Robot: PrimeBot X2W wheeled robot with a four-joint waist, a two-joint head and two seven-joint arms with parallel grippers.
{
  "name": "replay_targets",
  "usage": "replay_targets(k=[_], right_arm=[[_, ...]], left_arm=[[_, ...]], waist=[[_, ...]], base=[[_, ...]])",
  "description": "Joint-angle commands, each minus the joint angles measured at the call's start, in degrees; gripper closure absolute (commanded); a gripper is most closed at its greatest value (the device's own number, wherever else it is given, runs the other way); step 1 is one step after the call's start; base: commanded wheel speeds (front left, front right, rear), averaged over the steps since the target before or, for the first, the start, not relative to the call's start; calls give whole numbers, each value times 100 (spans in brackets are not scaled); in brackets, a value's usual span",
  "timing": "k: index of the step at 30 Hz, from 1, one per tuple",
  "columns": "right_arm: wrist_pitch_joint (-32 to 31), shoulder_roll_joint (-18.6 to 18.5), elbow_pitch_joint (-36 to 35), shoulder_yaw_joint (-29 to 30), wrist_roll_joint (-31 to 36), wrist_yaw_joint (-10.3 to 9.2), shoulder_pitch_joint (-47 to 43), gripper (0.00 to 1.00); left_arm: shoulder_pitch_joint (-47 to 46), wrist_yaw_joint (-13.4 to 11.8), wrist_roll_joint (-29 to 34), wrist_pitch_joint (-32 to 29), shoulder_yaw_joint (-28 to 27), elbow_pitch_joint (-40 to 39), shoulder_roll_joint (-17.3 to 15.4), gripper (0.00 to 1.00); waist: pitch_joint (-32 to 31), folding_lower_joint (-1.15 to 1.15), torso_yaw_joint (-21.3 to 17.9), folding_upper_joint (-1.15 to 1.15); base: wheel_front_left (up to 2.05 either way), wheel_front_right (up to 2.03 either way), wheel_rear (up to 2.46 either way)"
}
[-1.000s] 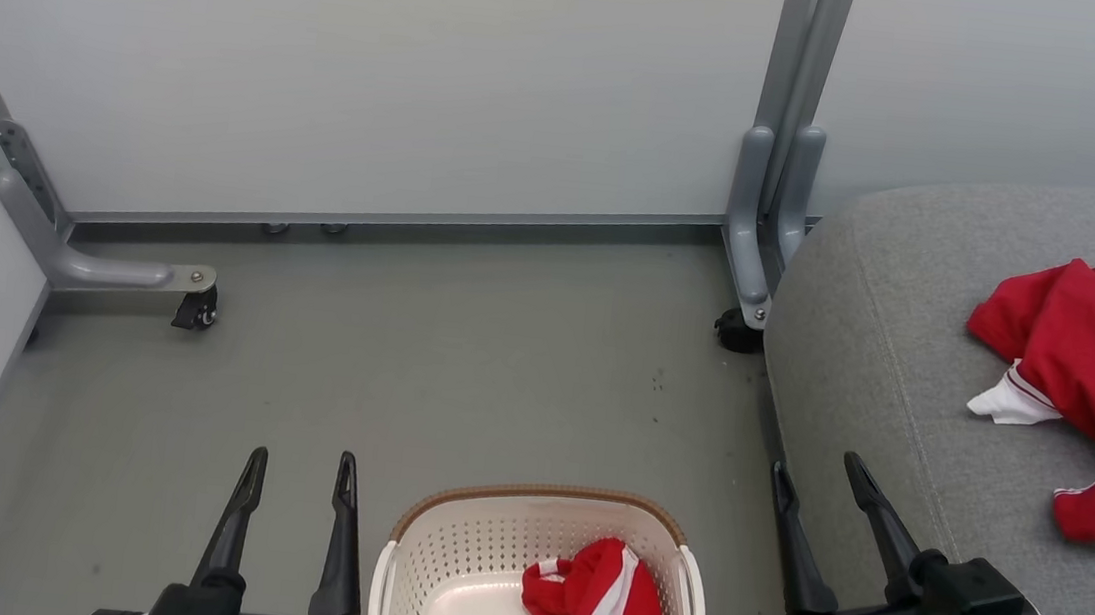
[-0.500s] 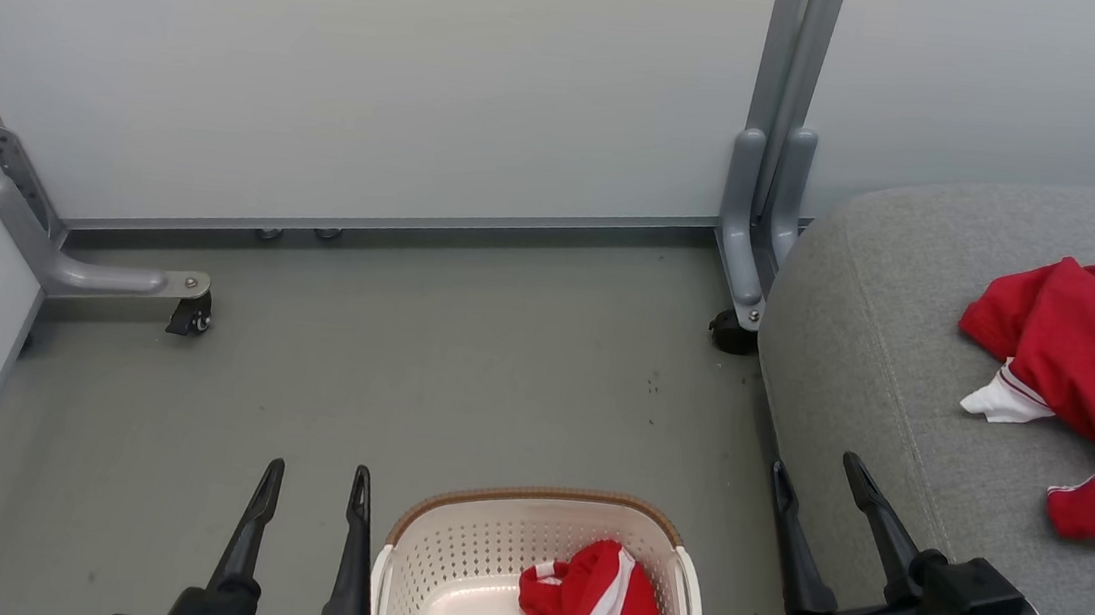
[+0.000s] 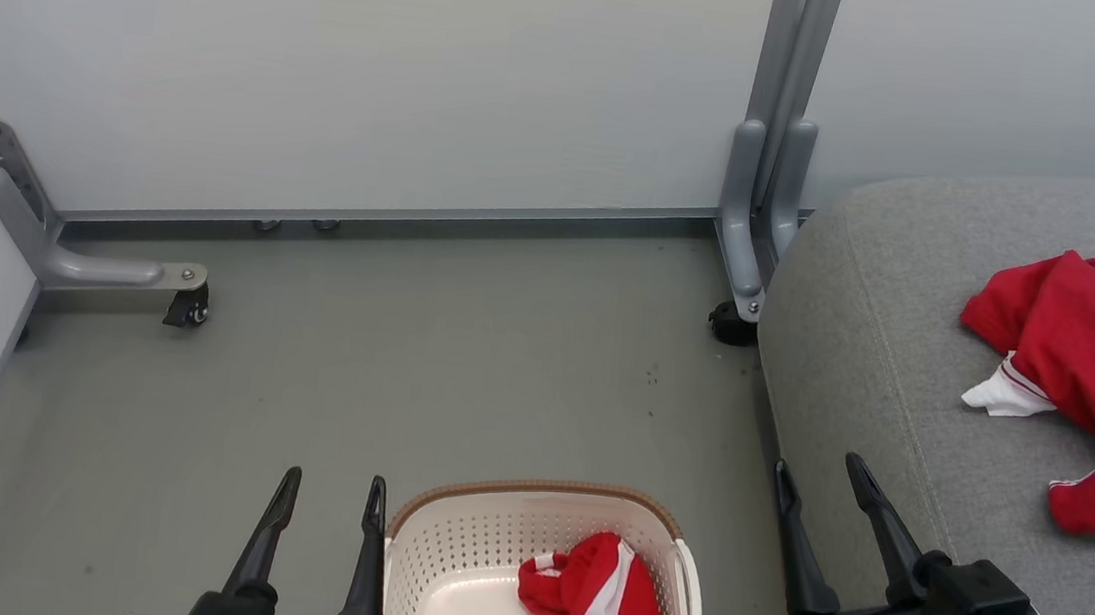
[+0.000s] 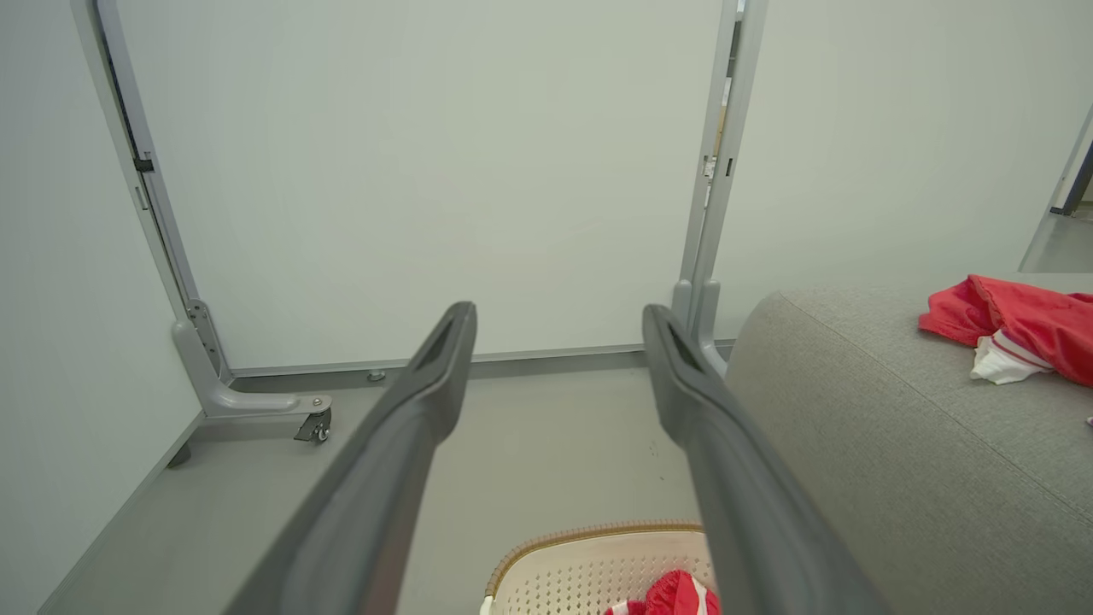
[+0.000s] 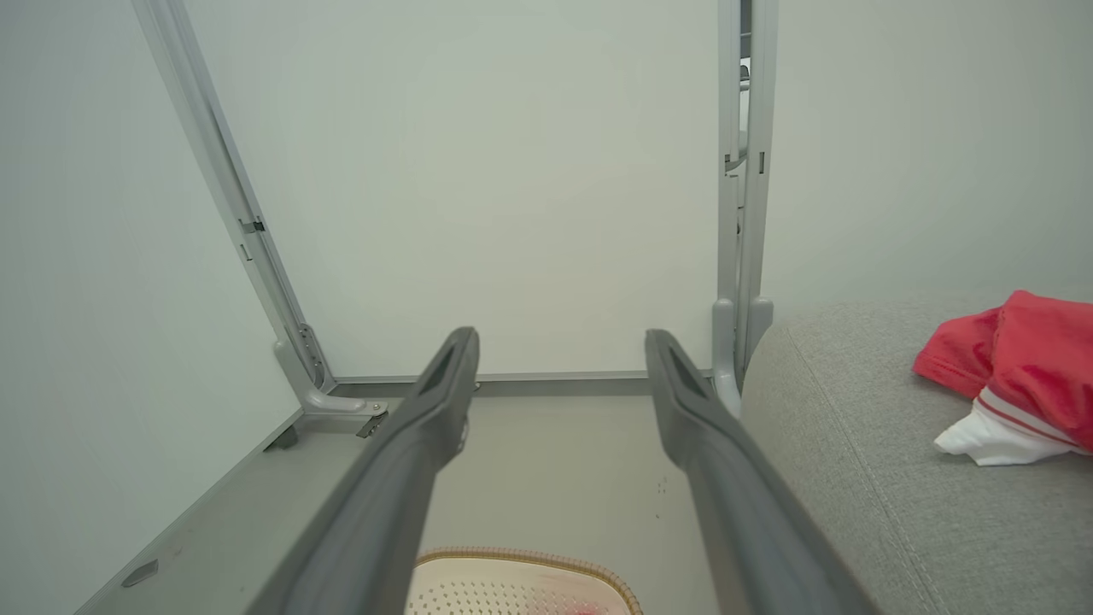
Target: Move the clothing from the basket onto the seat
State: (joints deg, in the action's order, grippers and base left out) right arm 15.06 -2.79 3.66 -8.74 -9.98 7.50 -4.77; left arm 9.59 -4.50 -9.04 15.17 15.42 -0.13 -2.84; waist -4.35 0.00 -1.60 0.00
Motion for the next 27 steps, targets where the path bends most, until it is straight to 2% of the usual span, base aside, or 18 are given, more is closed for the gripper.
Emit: replay_targets(k=[1, 10, 19, 21, 24, 27], right_arm=[[18, -19, -25, 8, 11, -1, -55, 0], [18, -19, -95, 136, 105, -2, 162, 0], [18, -80, -527, 331, 265, -1, 1106, 0], [18, -113, -639, 392, 261, -1, 1334, 0], [18, -153, -830, 551, 148, -1, 1726, 0], [18, -248, -1009, 623, 144, -1, 2088, 0]], left_arm=[[-60, 32, 57, -2, 2, 6, -10, 0], [-278, 109, 48, -2, 38, 115, -10, 0], [-1409, 333, 244, -3, 52, 273, -12, 0], [-1739, 444, 305, -3, 31, 362, -12, 0], [-2349, 743, 400, -3, 90, 622, -12, 0], [-2909, 873, 446, -2, 69, 863, -16, 0]], waist=[[72, 0, -4, 0], [625, 0, -43, 0], [2358, 0, -81, 0], [2744, 0, -72, 0], [3379, 0, -76, 0], [3903, 0, -147, 0]], base=[[0, 0, 0], [0, 0, 0], [0, 0, 0], [0, 0, 0], [0, 0, 0], [0, 0, 0]])
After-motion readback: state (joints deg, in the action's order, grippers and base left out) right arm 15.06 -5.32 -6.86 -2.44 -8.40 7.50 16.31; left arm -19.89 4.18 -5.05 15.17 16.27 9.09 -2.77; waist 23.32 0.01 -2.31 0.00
